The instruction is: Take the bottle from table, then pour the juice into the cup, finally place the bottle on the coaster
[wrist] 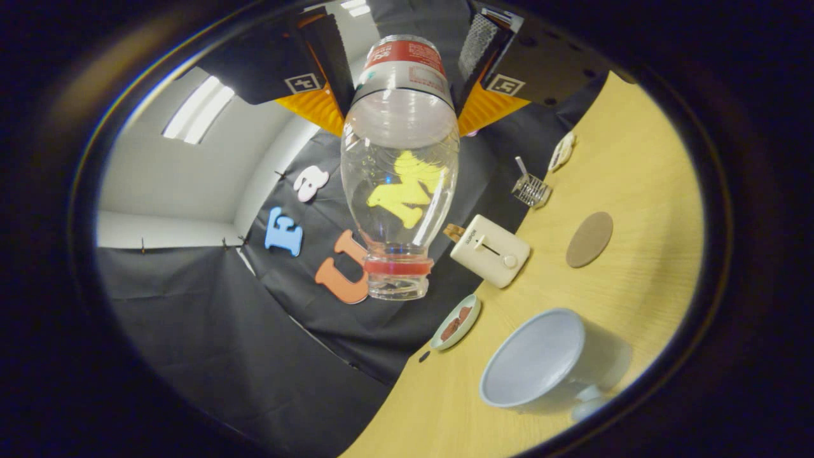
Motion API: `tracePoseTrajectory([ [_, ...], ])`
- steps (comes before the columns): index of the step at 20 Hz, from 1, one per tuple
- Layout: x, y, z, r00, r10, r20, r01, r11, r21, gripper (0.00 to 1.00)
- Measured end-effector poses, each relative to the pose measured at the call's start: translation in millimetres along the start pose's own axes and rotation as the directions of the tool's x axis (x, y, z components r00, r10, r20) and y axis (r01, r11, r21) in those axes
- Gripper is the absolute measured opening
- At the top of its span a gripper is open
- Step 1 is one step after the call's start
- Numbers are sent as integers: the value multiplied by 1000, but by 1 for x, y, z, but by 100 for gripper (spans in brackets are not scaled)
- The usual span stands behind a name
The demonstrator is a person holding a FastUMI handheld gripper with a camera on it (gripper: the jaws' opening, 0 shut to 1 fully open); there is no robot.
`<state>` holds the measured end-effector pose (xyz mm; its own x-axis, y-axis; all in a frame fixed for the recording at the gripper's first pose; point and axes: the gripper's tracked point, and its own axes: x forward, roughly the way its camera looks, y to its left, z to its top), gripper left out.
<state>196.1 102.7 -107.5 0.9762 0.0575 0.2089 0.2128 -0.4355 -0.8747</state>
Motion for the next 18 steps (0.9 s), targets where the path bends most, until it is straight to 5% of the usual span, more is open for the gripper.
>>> tracePoseTrajectory([
  [3, 0, 21, -7, 991, 122, -49, -107, 965, 238, 80],
  [9, -5, 33, -10, 975, 201, -90, -116, 815, 568, 80],
  [11, -5, 39, -7, 967, 246, -70, -128, 705, 697, 80],
  [16, -10, 39, 13, 931, 363, 28, -142, 292, 946, 80],
  [18, -6, 32, 16, 921, 385, 60, -144, 194, 970, 80],
])
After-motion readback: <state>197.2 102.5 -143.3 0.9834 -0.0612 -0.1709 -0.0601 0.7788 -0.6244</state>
